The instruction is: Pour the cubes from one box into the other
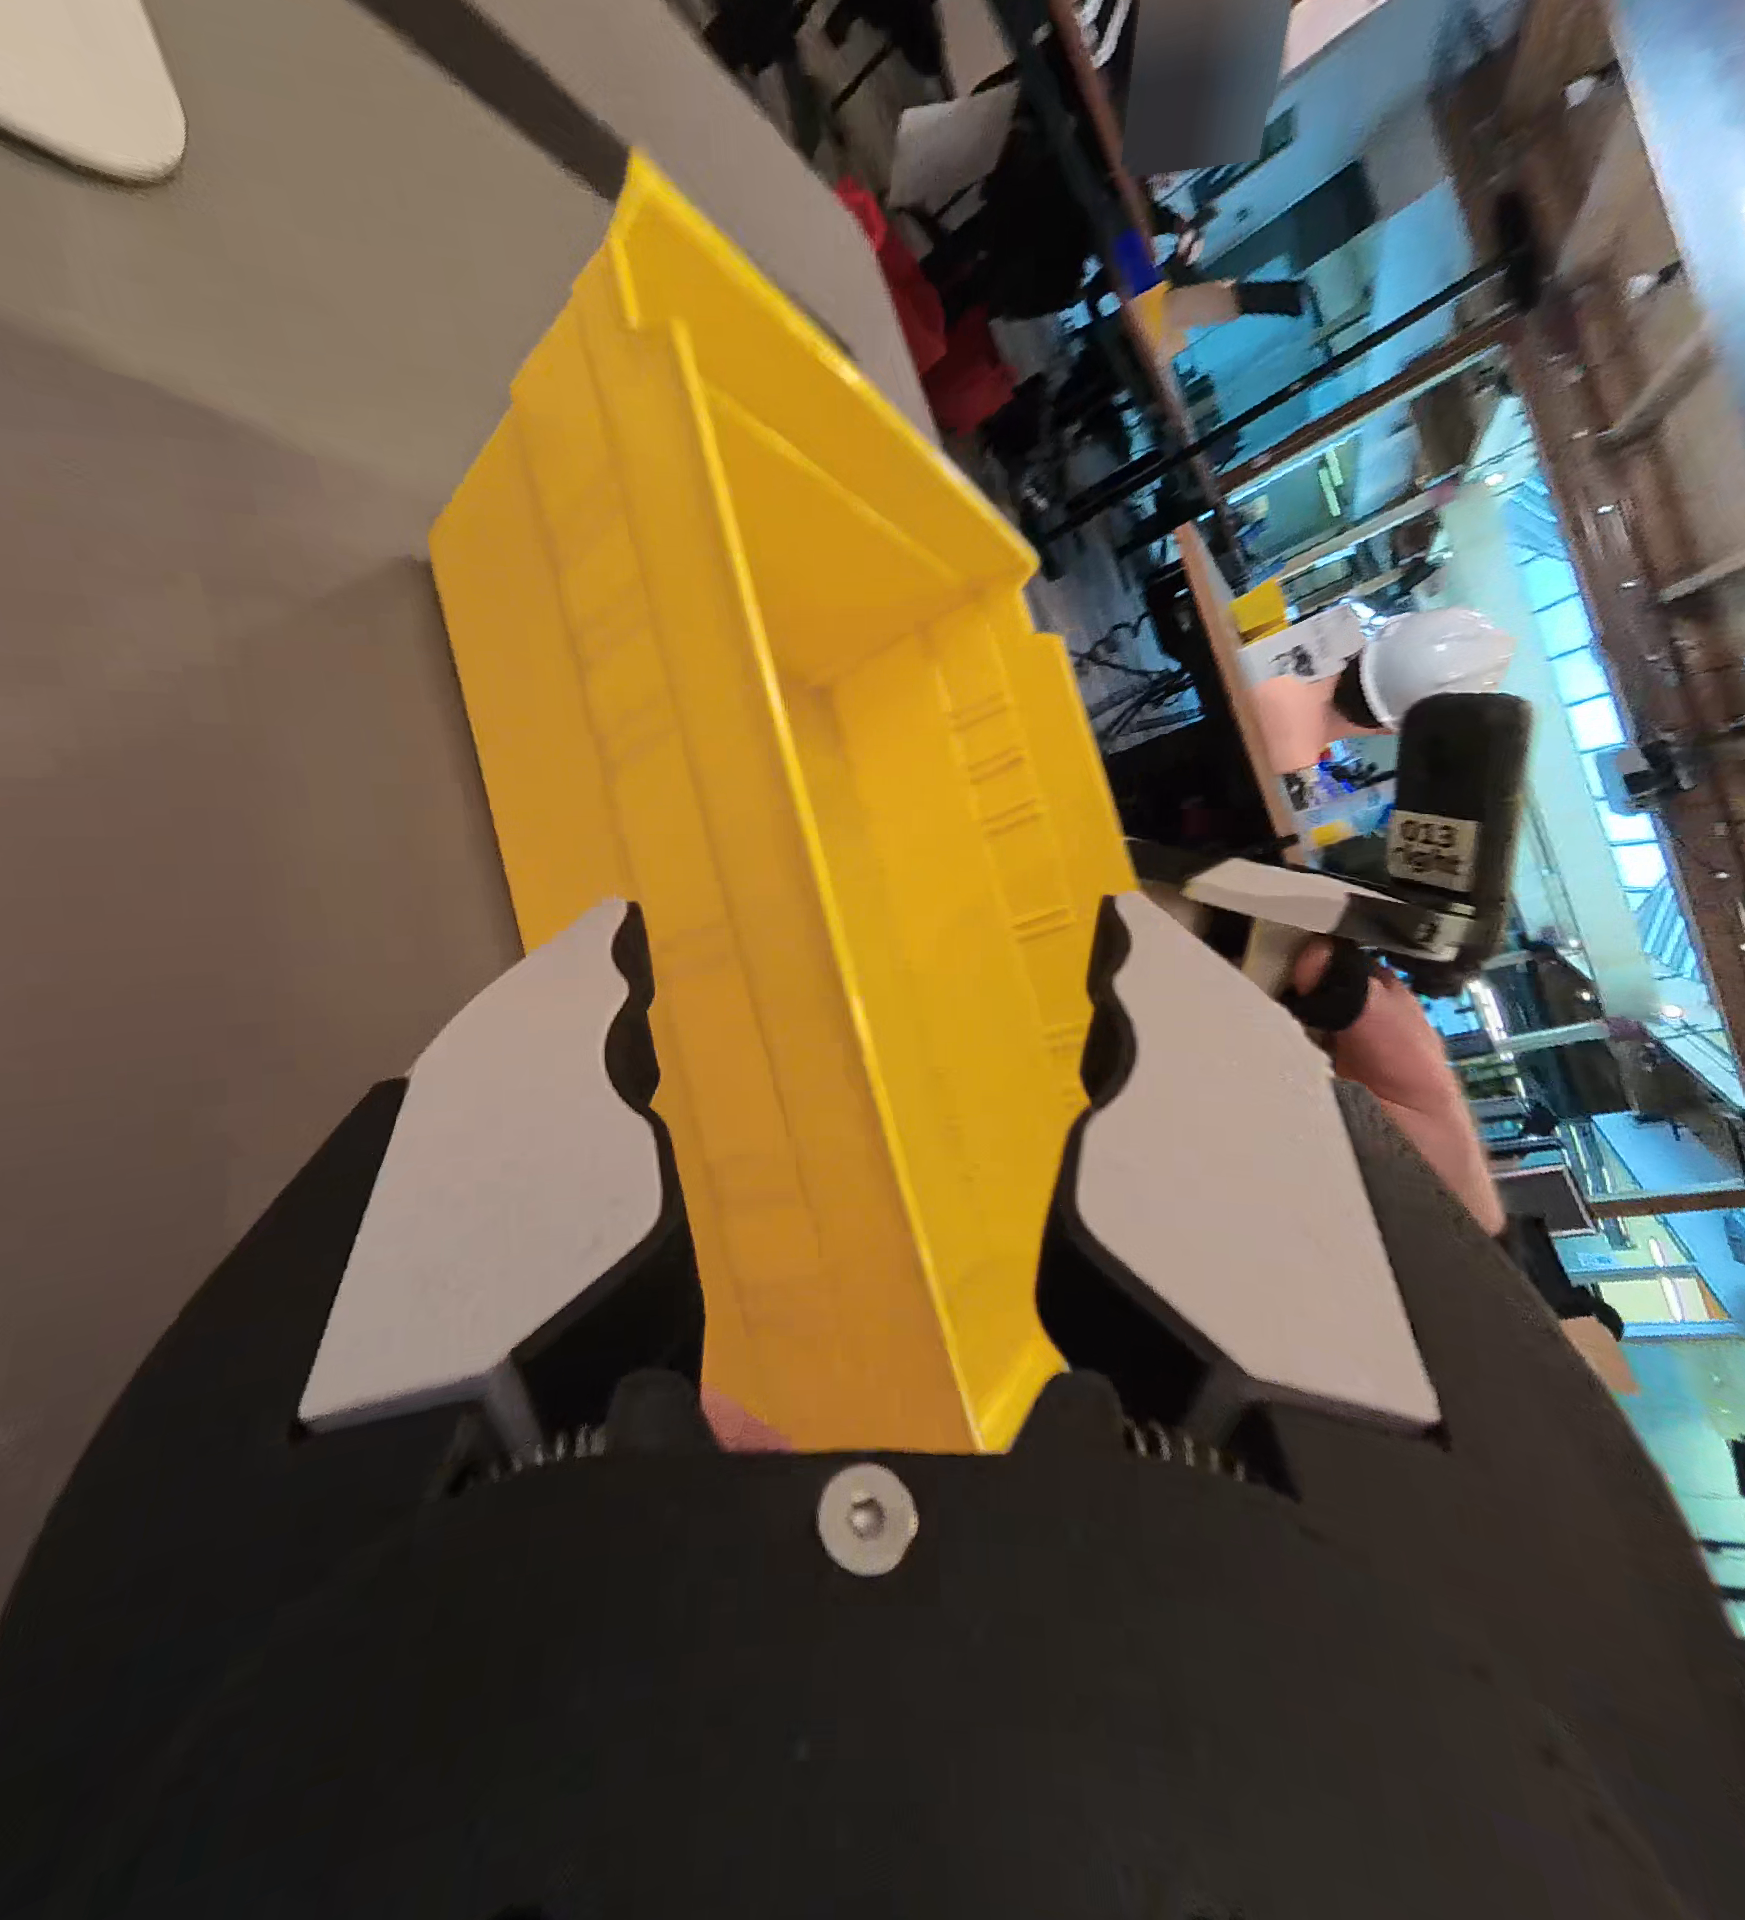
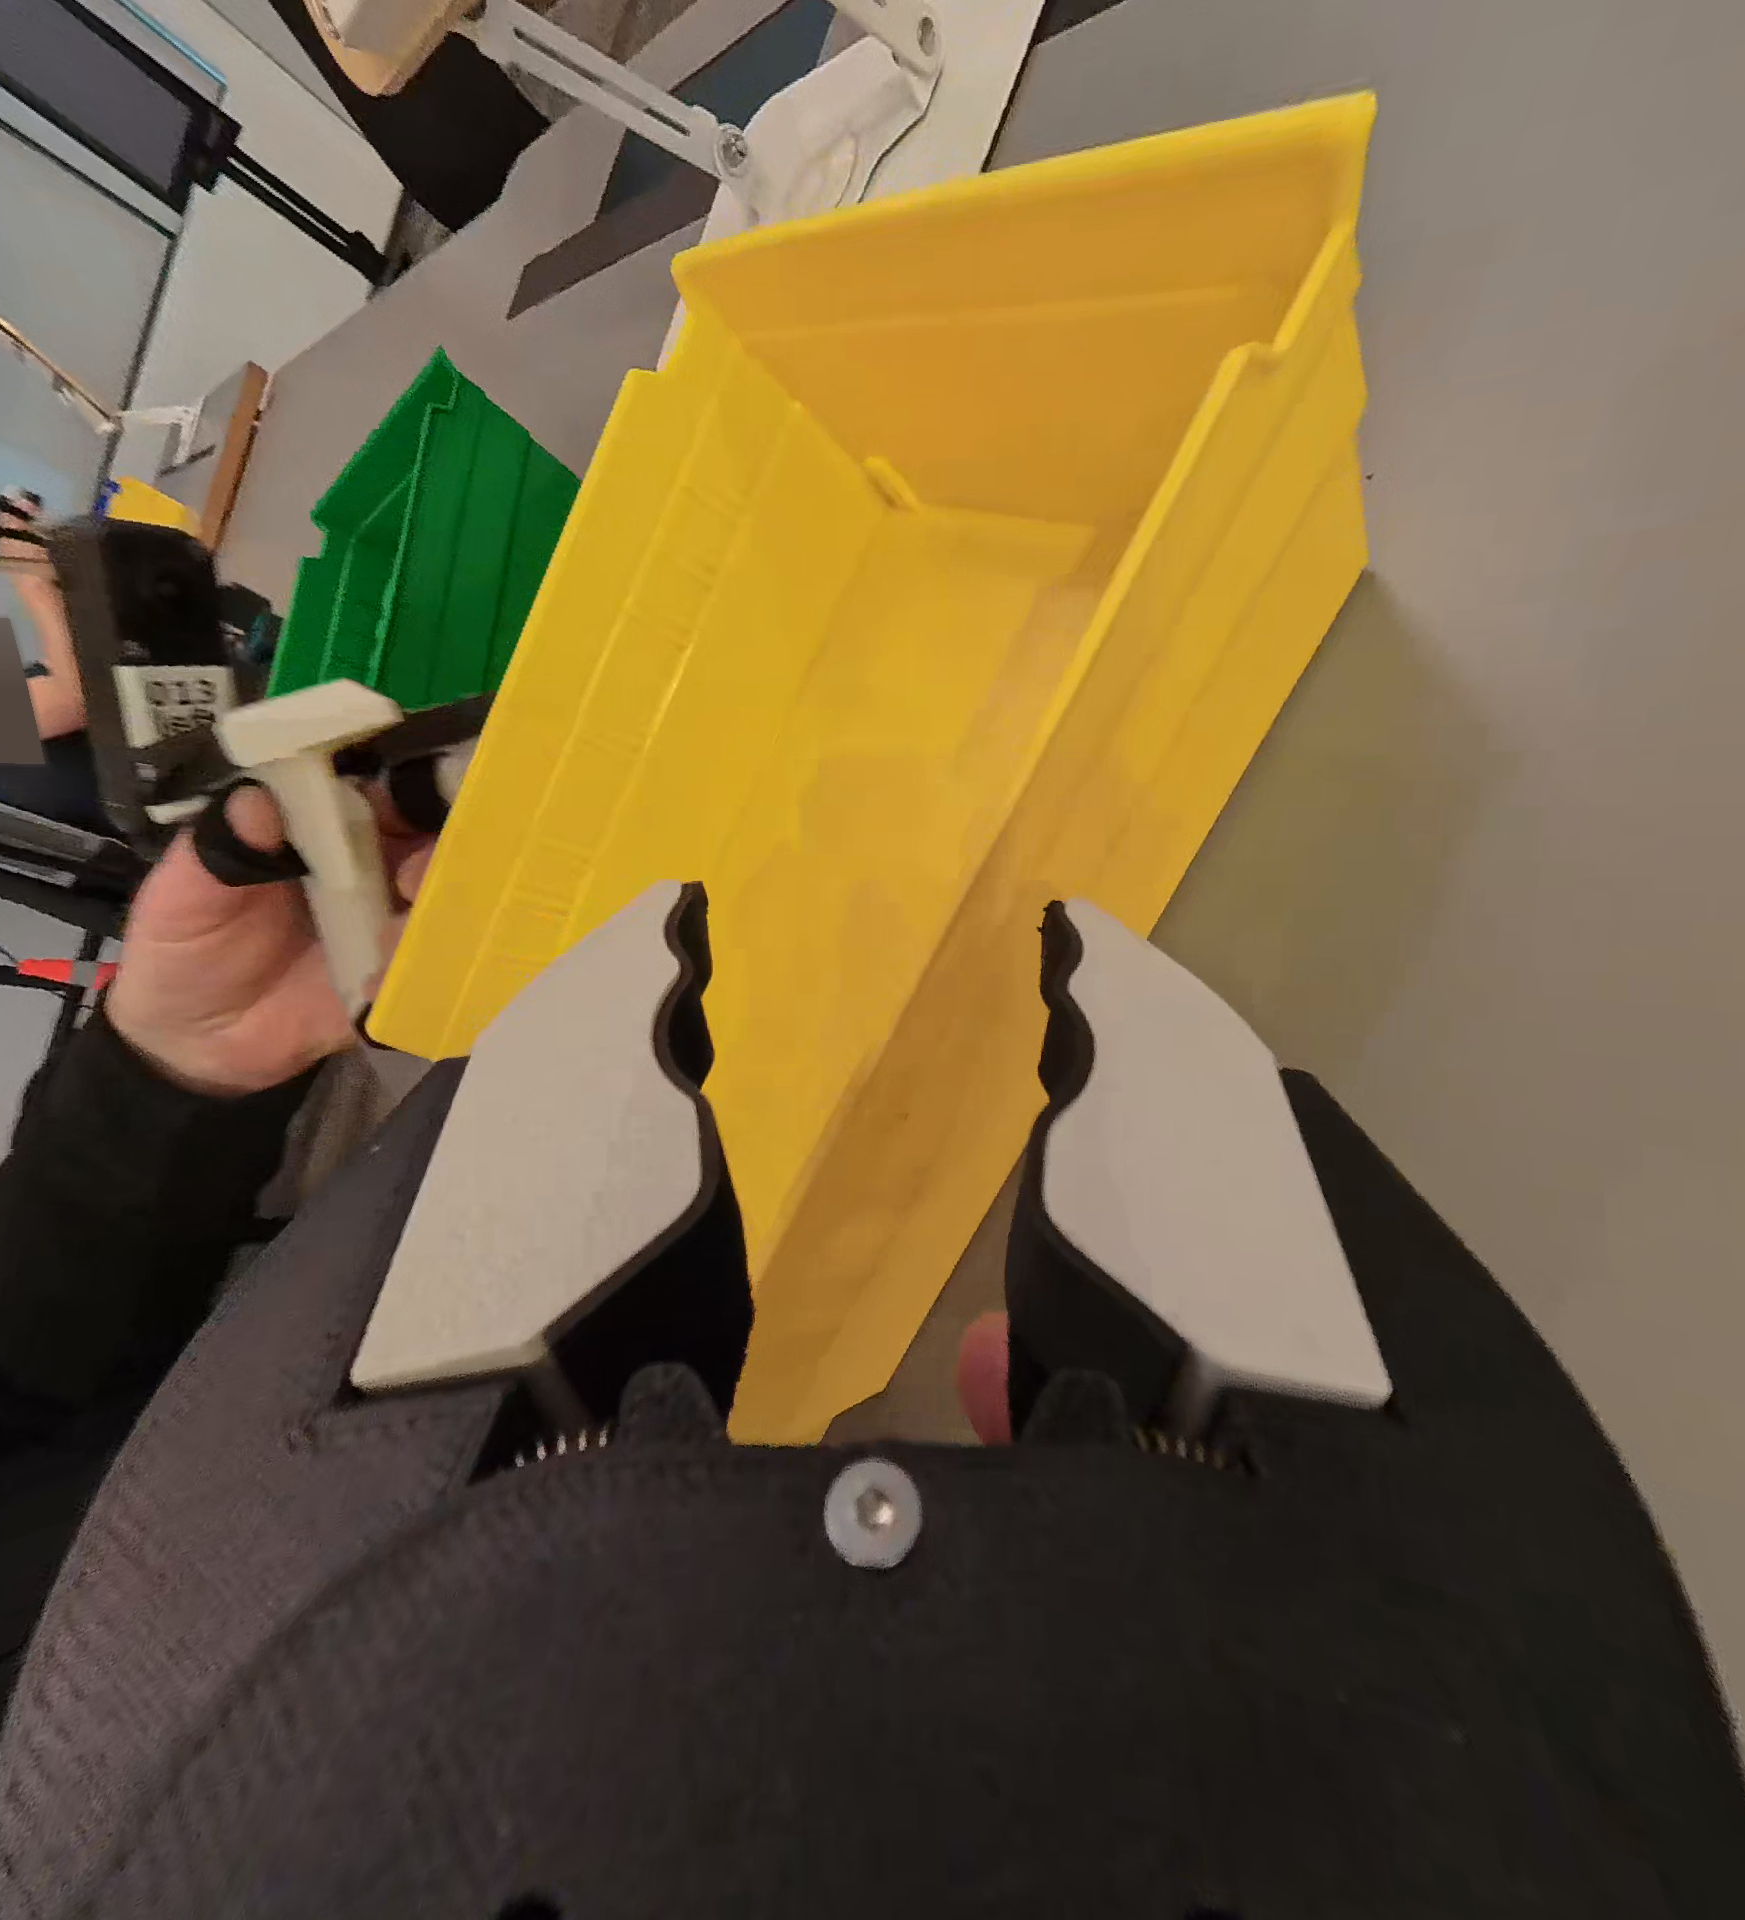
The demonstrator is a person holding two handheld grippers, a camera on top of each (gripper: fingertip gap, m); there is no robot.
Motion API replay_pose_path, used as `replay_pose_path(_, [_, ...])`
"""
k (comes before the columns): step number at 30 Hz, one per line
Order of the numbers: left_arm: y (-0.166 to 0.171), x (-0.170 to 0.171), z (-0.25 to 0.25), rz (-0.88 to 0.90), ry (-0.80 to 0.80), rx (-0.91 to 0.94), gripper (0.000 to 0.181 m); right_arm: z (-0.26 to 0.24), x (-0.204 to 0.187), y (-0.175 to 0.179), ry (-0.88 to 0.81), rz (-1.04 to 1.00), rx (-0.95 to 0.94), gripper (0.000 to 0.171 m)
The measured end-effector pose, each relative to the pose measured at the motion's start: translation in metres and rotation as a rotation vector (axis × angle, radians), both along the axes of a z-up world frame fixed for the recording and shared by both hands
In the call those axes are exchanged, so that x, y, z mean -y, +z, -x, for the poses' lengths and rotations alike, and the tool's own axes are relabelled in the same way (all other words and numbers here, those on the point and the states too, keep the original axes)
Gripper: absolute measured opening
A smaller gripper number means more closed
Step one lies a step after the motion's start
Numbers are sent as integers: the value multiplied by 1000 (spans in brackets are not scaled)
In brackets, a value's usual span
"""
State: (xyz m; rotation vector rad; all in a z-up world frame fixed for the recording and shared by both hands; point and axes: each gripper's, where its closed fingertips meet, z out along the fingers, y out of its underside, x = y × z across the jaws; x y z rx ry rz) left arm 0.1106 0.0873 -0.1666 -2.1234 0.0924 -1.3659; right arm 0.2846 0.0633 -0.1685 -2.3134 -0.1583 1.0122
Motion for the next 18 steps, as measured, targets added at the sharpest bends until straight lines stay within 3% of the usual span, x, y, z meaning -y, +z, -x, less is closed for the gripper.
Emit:
replay_pose_path(4, [41, 14, 29, -108, -27, 12, 82, 7, 0, 5, 20, -26, 66, 60])
replay_pose_path(8, [96, 24, 77, -242, -14, -13, 80, 7, 3, -11, 29, 21, 242, 55])
replay_pose_path(13, [129, 11, 187, -410, 144, -294, 80, 14, 7, -33, 50, 88, 353, 47])
replay_pose_path(18, [108, -8, 336, -449, 369, -776, 72, 22, 14, -39, 70, 113, 463, 29])
